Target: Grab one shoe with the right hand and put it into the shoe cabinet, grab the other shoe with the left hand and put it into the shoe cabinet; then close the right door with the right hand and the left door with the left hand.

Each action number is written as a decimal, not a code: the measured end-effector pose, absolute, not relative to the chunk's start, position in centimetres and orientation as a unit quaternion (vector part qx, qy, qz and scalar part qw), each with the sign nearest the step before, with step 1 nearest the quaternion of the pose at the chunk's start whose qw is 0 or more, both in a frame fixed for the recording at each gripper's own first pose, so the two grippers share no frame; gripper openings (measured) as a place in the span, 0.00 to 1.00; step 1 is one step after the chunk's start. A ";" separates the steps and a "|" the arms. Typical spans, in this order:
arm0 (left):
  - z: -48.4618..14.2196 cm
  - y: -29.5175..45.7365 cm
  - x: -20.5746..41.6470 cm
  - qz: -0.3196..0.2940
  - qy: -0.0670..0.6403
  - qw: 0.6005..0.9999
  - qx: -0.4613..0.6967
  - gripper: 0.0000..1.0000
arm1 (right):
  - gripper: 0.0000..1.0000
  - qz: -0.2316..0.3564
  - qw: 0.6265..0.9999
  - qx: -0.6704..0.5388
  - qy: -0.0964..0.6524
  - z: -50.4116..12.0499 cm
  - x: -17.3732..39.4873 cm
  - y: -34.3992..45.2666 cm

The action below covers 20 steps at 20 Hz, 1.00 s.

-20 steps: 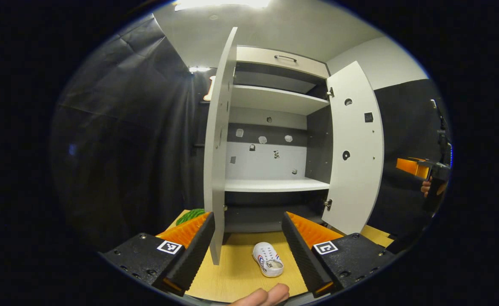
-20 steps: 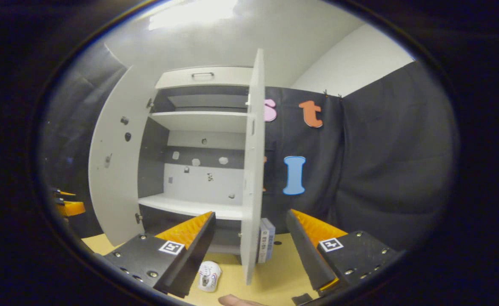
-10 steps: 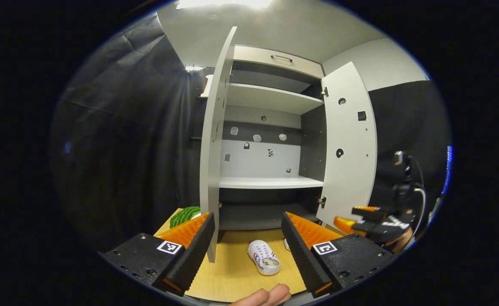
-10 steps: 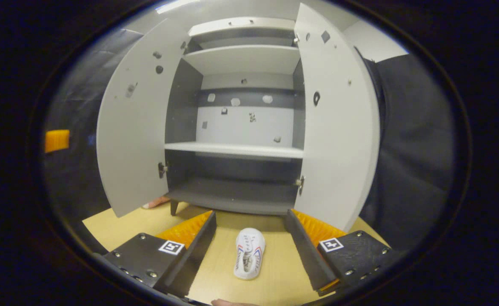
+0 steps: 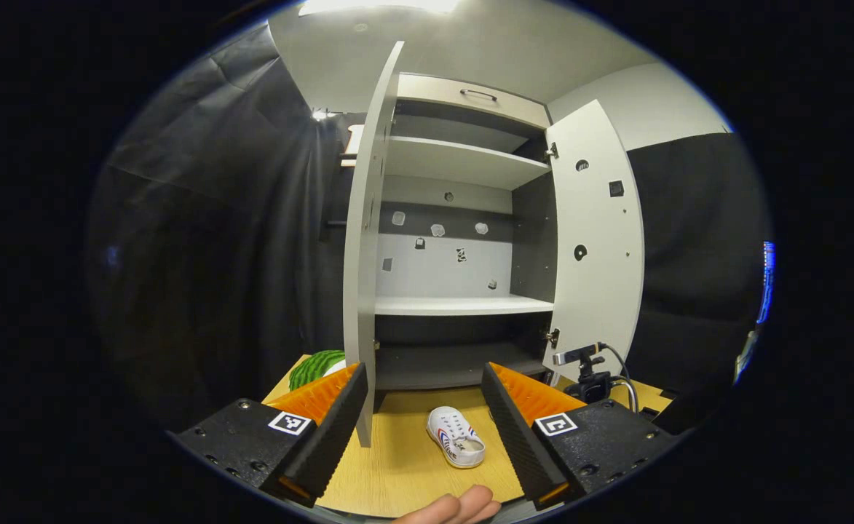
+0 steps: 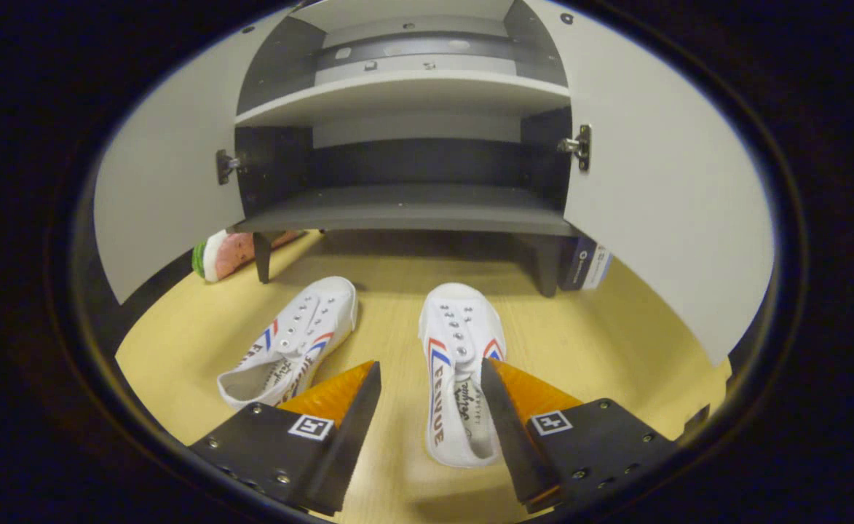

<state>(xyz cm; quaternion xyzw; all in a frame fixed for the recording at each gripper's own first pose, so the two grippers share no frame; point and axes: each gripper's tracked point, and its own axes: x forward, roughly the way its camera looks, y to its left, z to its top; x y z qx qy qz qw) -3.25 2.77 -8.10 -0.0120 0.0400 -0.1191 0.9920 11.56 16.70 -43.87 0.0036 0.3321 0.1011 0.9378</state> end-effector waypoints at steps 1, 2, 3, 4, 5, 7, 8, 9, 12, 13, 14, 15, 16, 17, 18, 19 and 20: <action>-8.3 2.6 -3.2 -0.120 0.041 0.992 -0.015 0.96 | 0.79 0.103 0.935 0.000 0.340 -44.6 11.7 17.0; -8.4 2.6 -3.2 -0.121 0.045 0.991 -0.017 0.96 | 0.79 0.100 0.934 -0.003 0.342 -45.2 11.9 17.0; -8.7 2.4 -3.2 -0.123 0.047 0.991 -0.019 0.96 | 0.83 0.095 0.932 -0.004 0.349 -46.0 12.1 17.0; -8.9 2.3 -3.2 -0.125 0.048 0.991 -0.019 0.96 | 0.79 0.083 0.931 -0.007 0.355 -46.6 12.0 16.6; -9.1 2.3 -3.3 -0.126 0.051 0.991 -0.016 0.96 | 0.79 0.086 0.937 -0.013 0.339 -46.9 12.6 16.8; -9.2 2.1 -3.3 -0.127 0.051 0.991 -0.009 0.96 | 0.80 0.100 0.939 -0.025 0.327 -47.2 13.0 17.6; -9.4 1.9 -3.3 -0.128 0.052 0.990 -0.006 0.96 | 0.66 0.090 0.942 -0.014 0.322 -46.4 13.3 17.4; -9.4 1.7 -3.2 -0.129 0.053 0.990 -0.005 0.96 | 0.64 0.071 0.941 0.006 0.330 -46.3 13.5 17.3; -9.7 1.2 -3.2 -0.137 0.057 0.989 -0.001 0.96 | 0.16 0.010 0.938 0.111 0.328 -46.1 14.6 15.7; -9.9 1.2 -3.1 -0.137 0.059 0.989 0.003 0.96 | 0.16 0.016 0.939 0.127 0.319 -46.3 14.9 15.8; -10.0 1.1 -3.0 -0.136 0.060 0.989 0.006 0.96 | 0.08 0.034 0.935 0.148 0.321 -46.7 14.6 16.6; -10.1 1.0 -2.8 -0.136 0.061 0.989 0.008 0.96 | 0.01 0.034 0.940 0.148 0.305 -46.4 14.9 16.3; -10.3 0.8 -2.8 -0.137 0.065 0.988 0.010 0.96 | 0.01 0.034 0.943 0.137 0.302 -47.0 15.0 16.3; -10.6 0.6 -2.6 -0.137 0.070 0.988 0.013 0.96 | 0.01 0.038 0.945 0.138 0.294 -46.8 14.8 16.4; -10.8 0.5 -2.6 -0.138 0.073 0.988 0.014 0.96 | 0.00 0.042 0.946 0.138 0.292 -46.6 14.5 16.3; -10.7 0.3 -2.6 -0.140 0.075 0.987 0.014 0.96 | 0.00 0.046 0.947 0.140 0.284 -46.3 14.6 16.4; -10.8 0.1 -2.8 -0.141 0.077 0.987 0.015 0.96 | 0.02 0.052 0.950 0.143 0.272 -45.8 14.6 16.4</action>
